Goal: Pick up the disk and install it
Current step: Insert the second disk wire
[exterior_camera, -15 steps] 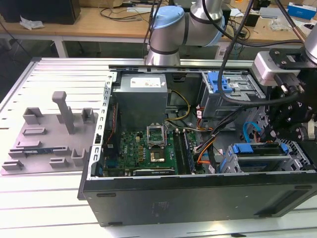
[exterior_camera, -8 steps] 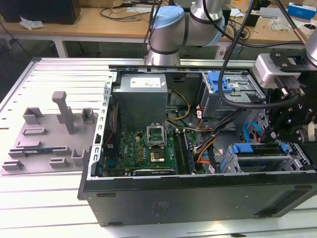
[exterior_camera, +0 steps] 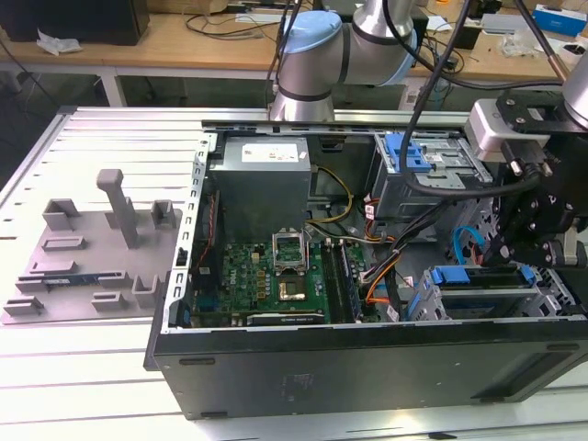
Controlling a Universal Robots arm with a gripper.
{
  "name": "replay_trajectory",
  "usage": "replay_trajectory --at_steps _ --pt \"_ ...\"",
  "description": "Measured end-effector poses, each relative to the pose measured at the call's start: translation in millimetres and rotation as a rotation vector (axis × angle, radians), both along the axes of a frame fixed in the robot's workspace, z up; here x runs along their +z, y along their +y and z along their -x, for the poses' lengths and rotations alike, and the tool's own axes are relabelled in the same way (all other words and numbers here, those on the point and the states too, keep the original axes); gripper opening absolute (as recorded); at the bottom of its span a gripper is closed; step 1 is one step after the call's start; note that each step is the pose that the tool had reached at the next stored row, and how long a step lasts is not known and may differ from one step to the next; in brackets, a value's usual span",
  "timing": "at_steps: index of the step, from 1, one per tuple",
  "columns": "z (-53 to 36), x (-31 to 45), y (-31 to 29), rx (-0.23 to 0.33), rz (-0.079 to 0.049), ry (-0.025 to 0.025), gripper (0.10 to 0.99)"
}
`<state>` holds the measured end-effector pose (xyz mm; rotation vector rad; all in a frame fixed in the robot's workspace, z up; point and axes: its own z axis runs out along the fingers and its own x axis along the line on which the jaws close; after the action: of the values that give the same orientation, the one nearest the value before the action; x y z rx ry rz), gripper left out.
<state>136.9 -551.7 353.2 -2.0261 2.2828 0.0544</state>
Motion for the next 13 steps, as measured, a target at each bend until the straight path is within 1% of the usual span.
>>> replay_trajectory --at_steps 2,9,13 --pt "1.3 -0.1 0.0 0.000 0.000 0.0000 0.102" --pt "1.3 -0.8 -0.8 0.001 0.000 0.0000 0.102" --pt "1.3 -1.0 -1.1 0.012 0.000 0.0000 0.102"
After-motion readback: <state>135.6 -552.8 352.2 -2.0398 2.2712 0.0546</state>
